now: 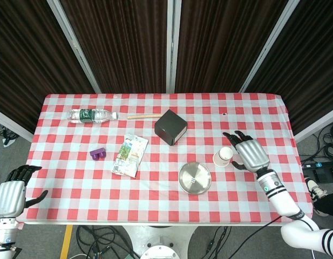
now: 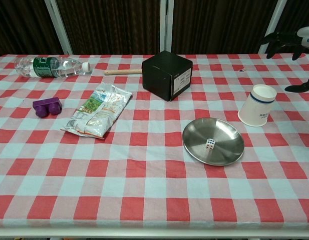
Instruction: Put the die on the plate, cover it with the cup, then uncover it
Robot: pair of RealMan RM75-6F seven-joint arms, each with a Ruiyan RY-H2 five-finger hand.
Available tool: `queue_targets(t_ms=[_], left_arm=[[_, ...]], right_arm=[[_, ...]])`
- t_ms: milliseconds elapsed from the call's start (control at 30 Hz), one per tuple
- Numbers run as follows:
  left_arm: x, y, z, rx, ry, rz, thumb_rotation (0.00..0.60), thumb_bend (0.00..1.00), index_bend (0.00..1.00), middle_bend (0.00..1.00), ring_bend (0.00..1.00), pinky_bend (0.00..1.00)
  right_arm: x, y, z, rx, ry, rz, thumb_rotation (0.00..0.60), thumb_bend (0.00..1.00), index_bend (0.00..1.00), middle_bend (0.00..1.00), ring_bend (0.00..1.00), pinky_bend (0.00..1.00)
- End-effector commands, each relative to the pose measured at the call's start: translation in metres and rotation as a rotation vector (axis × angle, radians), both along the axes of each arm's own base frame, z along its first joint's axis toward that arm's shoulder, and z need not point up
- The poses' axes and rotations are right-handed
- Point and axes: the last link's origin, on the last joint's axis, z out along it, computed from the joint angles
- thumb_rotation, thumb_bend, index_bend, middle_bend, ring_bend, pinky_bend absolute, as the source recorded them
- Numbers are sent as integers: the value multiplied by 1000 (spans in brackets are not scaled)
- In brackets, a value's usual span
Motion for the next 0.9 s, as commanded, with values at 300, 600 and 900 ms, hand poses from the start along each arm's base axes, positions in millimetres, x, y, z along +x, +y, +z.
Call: queue_targets(t_ms=[300, 600, 900], left_arm=[[2, 3, -1, -11, 8, -4, 600, 173, 270, 250, 172, 211], [0, 3, 1, -1, 10, 6, 600, 173, 270, 250, 172, 211], [1, 5, 0, -5, 15, 2, 600, 172, 270, 249, 172, 211]], right_arm=[[-21, -19, -29, 72, 55, -95, 600, 120, 100, 234, 85, 233], [-21, -26, -42, 98, -10, -103, 600, 122, 233, 319, 162, 309], [-19, -30, -47, 90, -52, -93, 600, 196, 341, 352, 199, 315]])
